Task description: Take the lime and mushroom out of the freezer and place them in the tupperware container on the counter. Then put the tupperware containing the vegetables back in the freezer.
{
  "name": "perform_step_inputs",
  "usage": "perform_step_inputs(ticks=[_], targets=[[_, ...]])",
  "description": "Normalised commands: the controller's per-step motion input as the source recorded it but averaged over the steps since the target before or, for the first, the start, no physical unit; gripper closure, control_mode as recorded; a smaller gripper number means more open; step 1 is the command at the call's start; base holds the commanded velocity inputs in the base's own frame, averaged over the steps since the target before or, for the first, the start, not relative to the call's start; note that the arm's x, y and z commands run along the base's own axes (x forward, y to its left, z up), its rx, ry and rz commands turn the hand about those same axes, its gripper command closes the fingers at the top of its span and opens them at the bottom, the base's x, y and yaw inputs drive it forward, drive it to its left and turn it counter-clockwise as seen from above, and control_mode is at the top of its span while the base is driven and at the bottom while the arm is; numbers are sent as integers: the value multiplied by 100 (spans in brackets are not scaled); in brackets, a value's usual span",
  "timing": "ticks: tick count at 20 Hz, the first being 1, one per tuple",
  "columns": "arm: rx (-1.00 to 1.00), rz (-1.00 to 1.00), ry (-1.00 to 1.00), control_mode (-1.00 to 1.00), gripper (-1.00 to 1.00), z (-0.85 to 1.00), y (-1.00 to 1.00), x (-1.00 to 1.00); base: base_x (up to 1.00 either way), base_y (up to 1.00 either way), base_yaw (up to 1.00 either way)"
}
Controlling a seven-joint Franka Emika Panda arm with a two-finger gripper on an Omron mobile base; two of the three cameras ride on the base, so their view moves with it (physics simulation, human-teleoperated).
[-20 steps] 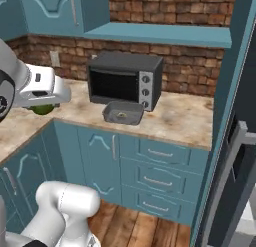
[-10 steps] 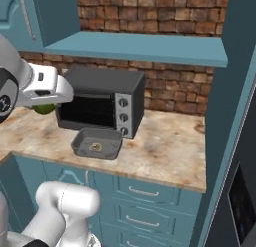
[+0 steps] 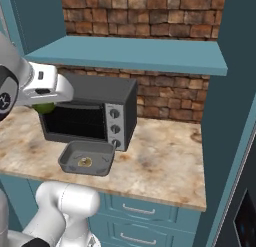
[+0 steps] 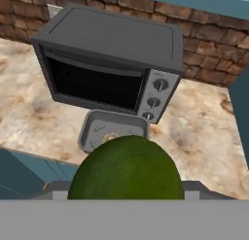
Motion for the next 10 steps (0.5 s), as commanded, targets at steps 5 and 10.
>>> perform_step_inputs(ticks=[5,10], targets=[[-3,0,8,-100,100,-63,36,44,0,0,0],[0,0,18,-100,100,-87,16,52,0,0,0]])
